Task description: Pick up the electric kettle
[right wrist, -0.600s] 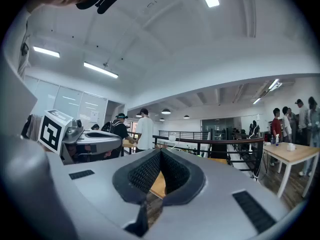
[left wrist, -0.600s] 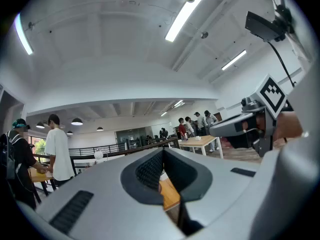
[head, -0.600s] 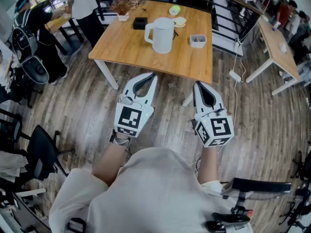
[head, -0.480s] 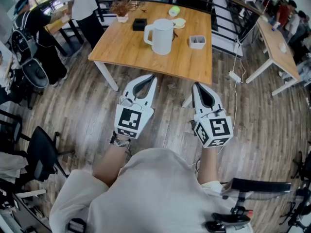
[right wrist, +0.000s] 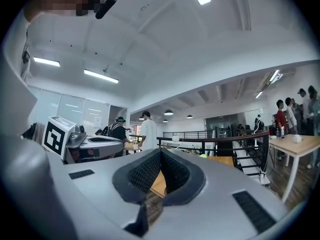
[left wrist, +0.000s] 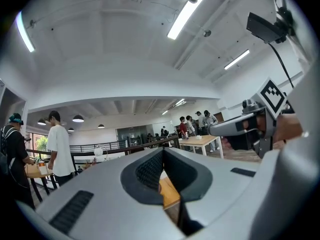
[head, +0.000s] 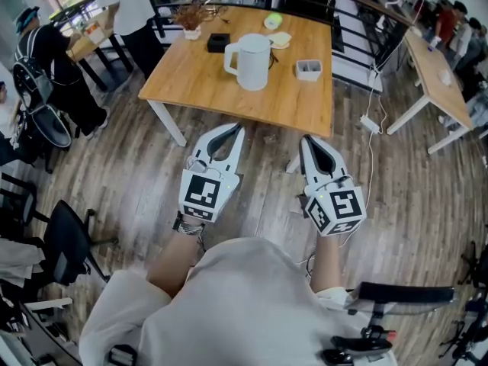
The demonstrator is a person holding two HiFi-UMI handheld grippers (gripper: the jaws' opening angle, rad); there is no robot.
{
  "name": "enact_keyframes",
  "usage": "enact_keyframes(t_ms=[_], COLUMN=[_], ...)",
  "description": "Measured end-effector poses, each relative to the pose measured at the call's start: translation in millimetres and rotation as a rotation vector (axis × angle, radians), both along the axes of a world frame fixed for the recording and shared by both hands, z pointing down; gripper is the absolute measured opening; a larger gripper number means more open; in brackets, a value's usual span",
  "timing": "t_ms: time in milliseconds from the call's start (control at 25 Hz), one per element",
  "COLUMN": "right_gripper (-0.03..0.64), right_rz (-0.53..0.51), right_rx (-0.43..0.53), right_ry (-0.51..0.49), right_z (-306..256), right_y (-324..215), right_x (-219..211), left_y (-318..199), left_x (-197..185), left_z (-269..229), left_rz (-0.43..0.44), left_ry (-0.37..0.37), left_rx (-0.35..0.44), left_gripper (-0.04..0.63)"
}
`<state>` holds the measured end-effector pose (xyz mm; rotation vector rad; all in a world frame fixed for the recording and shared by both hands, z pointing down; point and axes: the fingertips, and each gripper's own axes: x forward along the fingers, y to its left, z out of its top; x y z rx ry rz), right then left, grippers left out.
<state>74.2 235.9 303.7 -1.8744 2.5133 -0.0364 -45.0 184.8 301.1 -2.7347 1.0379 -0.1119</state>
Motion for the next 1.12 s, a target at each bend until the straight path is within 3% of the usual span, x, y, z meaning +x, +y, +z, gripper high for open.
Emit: enact_keyframes(t_ms=[680, 1120], right_gripper=[0.011, 0.011], right_rz=[-0.136, -0.163], right_rx=[-0.011, -0.035], right_ry=[-0.016, -0.046], right_z=[18.2, 27.0], right_y=[0.7, -36.7], right_x=[36.8, 51.0], left_y=[4.6, -27.8], left_x=[33.6, 47.2], left_z=[29.0, 37.4], left_rz=[-0.089, -0.094], left_ry=[-0.018, -0.037], left_rx=[-0.039, -0.045], left_gripper=[0.003, 0.003])
